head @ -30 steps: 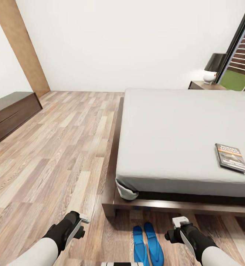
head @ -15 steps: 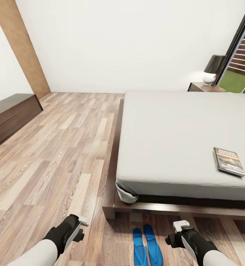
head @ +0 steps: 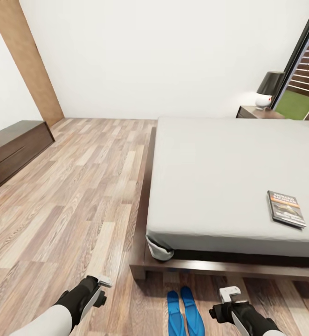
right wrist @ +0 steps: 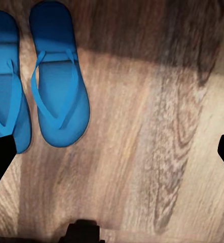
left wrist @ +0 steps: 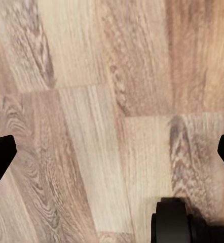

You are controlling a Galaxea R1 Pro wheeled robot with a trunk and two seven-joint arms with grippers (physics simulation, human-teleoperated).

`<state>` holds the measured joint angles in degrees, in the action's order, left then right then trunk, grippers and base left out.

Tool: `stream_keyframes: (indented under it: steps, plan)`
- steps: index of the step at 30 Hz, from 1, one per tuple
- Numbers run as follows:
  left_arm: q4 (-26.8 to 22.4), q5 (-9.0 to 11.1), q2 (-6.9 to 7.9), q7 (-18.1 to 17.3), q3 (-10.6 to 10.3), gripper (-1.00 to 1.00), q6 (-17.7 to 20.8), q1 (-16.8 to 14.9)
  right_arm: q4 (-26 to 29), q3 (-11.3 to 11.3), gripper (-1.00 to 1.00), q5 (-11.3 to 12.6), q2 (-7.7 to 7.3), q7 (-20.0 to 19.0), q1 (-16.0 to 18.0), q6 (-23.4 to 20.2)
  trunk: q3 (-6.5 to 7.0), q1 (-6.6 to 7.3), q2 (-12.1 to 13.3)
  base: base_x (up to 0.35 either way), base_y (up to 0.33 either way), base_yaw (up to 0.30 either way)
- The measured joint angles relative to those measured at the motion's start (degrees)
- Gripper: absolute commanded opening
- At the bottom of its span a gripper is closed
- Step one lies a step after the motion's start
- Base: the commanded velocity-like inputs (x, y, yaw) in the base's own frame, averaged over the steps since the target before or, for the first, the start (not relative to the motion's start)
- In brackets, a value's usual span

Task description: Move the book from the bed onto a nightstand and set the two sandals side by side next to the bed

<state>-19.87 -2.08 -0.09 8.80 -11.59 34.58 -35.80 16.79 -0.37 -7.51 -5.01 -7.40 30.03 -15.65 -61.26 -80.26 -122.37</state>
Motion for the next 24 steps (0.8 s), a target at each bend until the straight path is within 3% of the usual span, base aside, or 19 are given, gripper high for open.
stream_keyframes:
  steps: [15,24]
  plan:
    - [6.22,0.20,0.00,-0.04,-0.02,1.00,-9.92,0.03,-0.45,0.06,1.00,0.04,0.12,-0.03,-1.21,2.50,2.69,3.30,6.02,0.000,0.000,0.000]
    - [8.18,0.35,0.00,-0.04,0.11,1.00,-12.61,0.08,-0.74,0.06,1.00,0.09,0.14,-0.04,-1.33,2.67,4.31,5.27,9.63,0.000,0.000,0.000]
